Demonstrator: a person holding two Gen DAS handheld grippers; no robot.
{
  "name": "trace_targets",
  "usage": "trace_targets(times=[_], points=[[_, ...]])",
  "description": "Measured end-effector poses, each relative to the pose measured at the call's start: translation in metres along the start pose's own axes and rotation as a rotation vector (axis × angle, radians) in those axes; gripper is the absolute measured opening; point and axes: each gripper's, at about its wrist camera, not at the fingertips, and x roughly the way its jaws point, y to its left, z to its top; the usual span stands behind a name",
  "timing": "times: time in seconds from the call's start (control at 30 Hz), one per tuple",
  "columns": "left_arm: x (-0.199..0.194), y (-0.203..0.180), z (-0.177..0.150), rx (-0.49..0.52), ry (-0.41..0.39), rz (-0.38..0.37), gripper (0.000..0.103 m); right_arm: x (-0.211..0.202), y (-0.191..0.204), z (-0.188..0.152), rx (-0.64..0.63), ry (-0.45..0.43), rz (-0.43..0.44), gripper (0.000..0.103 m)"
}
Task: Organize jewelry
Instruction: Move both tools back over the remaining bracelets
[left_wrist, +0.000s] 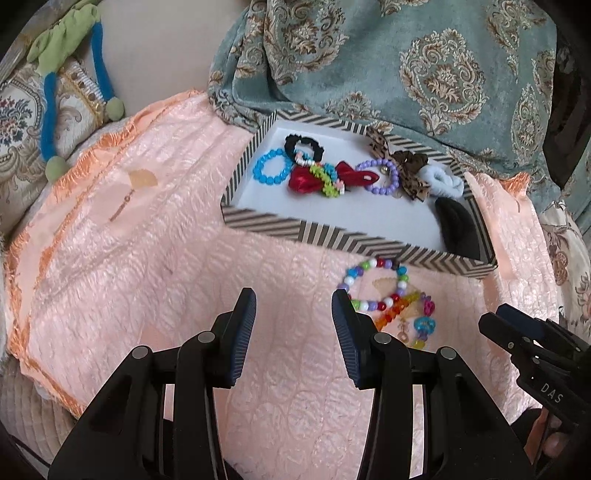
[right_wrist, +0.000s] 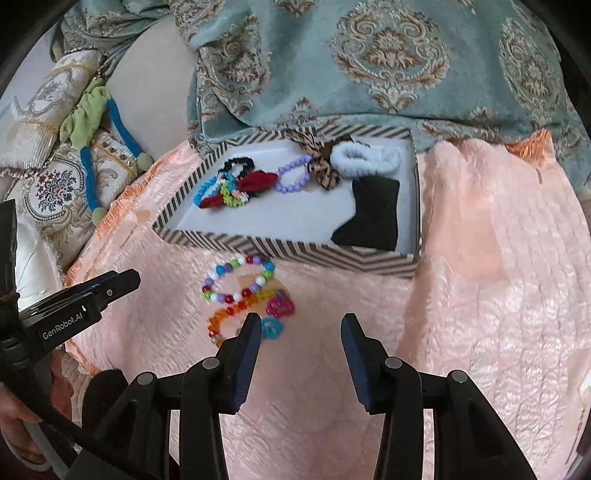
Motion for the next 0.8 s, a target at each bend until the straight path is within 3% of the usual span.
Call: trace_targets(times=[0.43,0.63,0.8], points=[[0.017,0.008,-0.01,-0.024,0.045,0.0,0.042,0.049,0.021,-0.001,-0.048,0.076,-0.014,0.043],[0.022,0.009,-0.01,-0.026,0.056,0.0,0.042,0.062,0.029,-0.003,-0.103,0.064,-0.054,0.043],[0.027,0.01,-0.01,-0.033,0.065,-0.004,0.042,0.057,0.02,-0.005,-0.126,0.055,-0.076,0.024]])
